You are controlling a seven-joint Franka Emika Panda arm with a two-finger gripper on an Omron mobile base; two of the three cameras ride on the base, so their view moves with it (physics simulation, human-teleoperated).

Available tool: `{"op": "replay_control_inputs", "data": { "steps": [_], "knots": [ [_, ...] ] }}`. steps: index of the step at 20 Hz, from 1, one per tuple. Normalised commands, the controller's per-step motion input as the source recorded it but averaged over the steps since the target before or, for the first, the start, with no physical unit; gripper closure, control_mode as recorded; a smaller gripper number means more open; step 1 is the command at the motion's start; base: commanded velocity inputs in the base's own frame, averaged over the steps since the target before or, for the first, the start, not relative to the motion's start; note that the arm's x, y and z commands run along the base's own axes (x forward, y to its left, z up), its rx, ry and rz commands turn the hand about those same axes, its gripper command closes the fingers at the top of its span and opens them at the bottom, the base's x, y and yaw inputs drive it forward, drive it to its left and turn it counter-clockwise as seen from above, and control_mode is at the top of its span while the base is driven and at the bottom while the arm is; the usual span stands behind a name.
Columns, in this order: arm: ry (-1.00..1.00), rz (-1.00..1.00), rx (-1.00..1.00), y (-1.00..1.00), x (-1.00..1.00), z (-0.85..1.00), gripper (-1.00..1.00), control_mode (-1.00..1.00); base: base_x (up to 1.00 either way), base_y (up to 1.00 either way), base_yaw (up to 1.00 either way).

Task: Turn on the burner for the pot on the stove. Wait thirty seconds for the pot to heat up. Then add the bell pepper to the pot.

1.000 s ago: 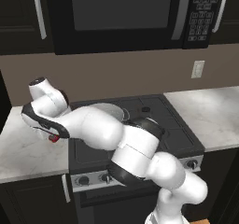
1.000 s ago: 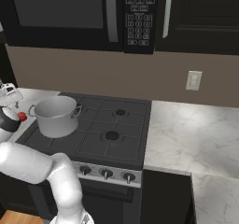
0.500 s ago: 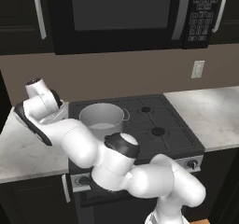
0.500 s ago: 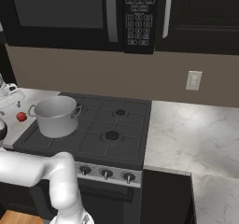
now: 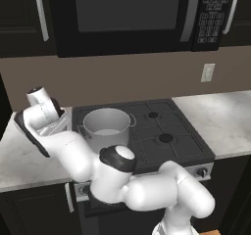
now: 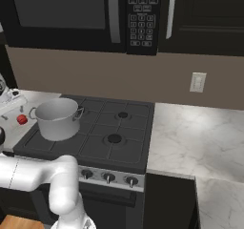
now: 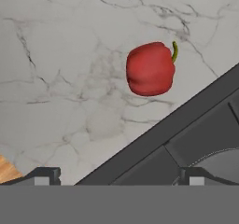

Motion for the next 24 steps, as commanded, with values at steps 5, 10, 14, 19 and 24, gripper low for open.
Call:
{"op": "replay_control_inputs", "data": {
  "steps": [5,10,14,19,24],
  "knots": [
    [0.0,0.05,0.0,0.02,0.12,-0.3,-1.0,-1.0,0.0,0.0,0.0],
    [0.0,0.06,0.0,0.1,0.2,-0.2,-1.0,-1.0,0.0,0.0,0.0],
    [0.0,0.05,0.0,0.14,0.29,-0.13,-1.0,-1.0,0.0,0.0,0.0],
    [0.0,0.05,0.0,0.14,0.28,-0.14,-1.0,-1.0,0.0,0.0,0.0],
    [0.0,0.05,0.0,0.13,0.24,-0.14,-1.0,-1.0,0.0,0.0,0.0]
  ]
}}
